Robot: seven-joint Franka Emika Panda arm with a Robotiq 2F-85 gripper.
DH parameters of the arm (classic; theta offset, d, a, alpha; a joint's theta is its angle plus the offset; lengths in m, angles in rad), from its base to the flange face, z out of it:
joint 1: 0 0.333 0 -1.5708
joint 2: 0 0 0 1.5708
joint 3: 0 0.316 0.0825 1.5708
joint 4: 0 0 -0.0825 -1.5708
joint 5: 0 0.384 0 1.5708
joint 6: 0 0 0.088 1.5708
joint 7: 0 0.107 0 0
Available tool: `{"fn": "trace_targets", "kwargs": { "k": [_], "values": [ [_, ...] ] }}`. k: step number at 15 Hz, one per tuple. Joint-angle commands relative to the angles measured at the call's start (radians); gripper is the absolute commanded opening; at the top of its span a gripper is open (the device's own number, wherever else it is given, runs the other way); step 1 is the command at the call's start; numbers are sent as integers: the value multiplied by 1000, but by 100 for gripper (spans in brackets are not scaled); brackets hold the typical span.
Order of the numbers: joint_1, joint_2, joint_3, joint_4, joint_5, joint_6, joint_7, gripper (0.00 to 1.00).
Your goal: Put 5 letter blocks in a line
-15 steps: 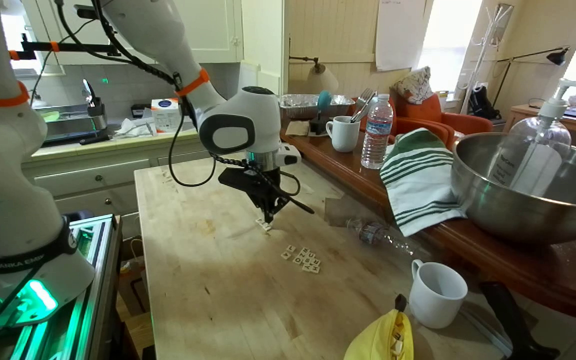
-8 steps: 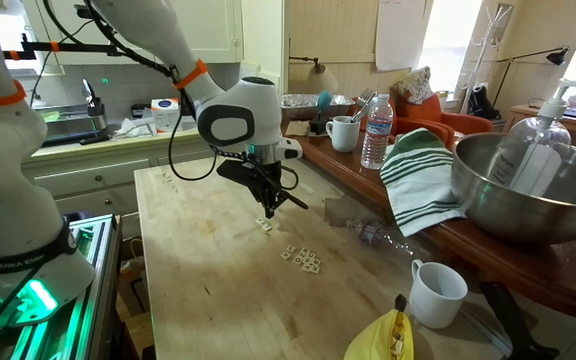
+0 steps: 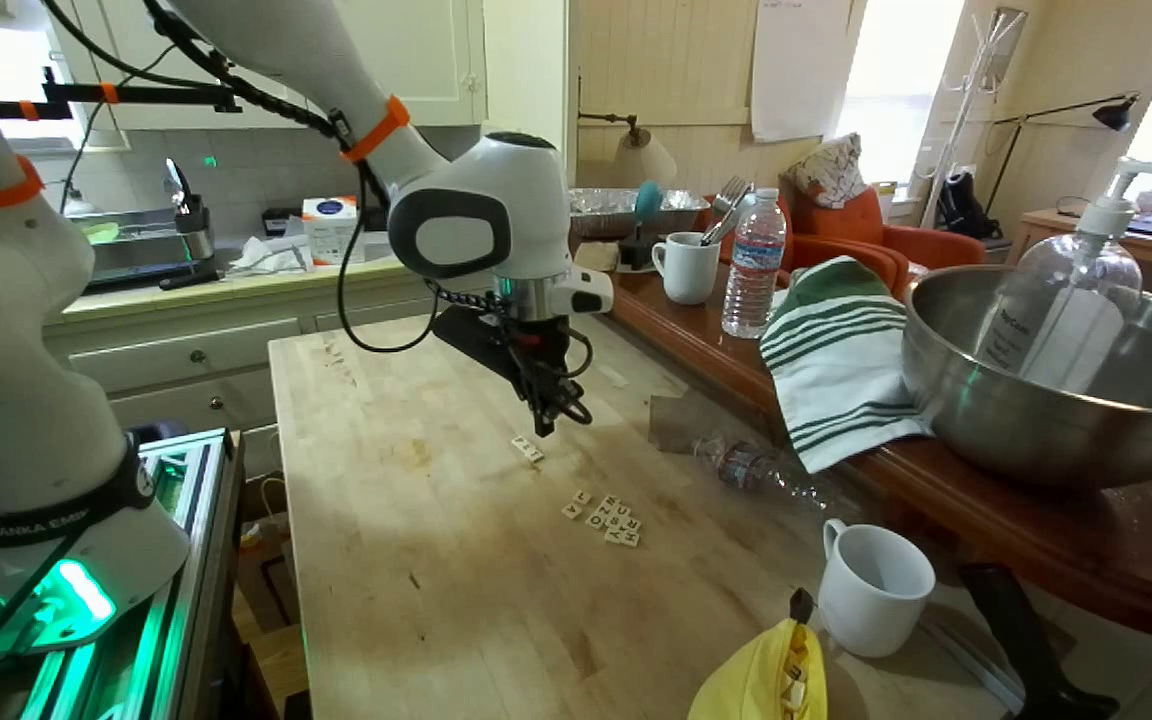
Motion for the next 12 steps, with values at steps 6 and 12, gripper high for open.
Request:
{"fn": "trace_targets", "kwargs": {
  "k": [6, 12],
  "values": [
    [-13, 2, -74, 10, 0, -11, 117, 0],
    [-30, 40, -102, 26, -6, 8, 123, 0]
  ]
}}
